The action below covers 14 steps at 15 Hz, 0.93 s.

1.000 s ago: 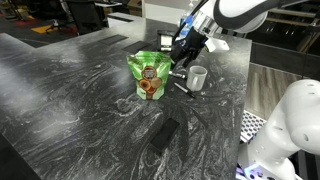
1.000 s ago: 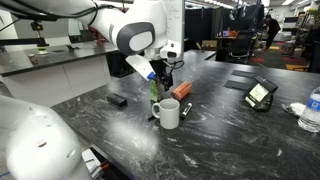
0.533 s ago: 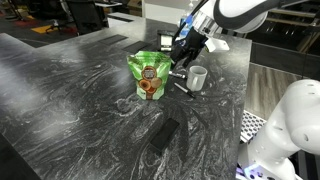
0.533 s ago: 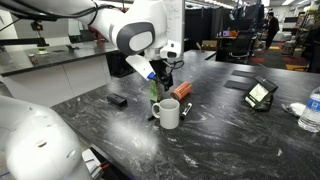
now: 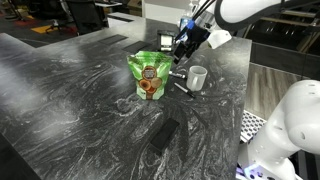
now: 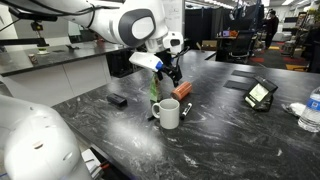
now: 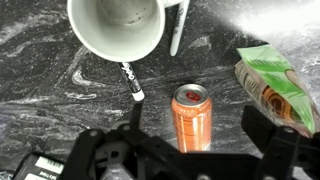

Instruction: Put one black marker in the mug.

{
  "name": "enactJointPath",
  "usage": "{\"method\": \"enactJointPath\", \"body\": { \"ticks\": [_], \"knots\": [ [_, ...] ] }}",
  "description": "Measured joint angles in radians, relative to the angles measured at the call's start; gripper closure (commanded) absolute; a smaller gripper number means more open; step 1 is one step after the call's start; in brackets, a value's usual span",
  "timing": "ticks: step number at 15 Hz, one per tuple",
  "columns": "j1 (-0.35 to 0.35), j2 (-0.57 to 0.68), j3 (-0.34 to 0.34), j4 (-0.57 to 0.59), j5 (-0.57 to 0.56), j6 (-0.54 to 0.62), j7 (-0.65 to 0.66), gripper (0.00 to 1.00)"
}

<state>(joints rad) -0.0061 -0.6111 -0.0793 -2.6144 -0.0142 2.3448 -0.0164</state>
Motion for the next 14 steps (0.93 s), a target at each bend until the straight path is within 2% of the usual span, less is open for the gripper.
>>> {"method": "enactJointPath", "body": {
  "ticks": [5,10,14],
  "knots": [
    [-0.004,0.034,0.015,0.059,-0.102,-0.074,-0.063,0.0],
    [-0.004,0.107,-0.011,0.118,-0.103,-0.135,-0.166,0.0],
    [-0.005,0.182,-0.028,0.188,-0.126,-0.229,-0.216,0.0]
  ]
}}
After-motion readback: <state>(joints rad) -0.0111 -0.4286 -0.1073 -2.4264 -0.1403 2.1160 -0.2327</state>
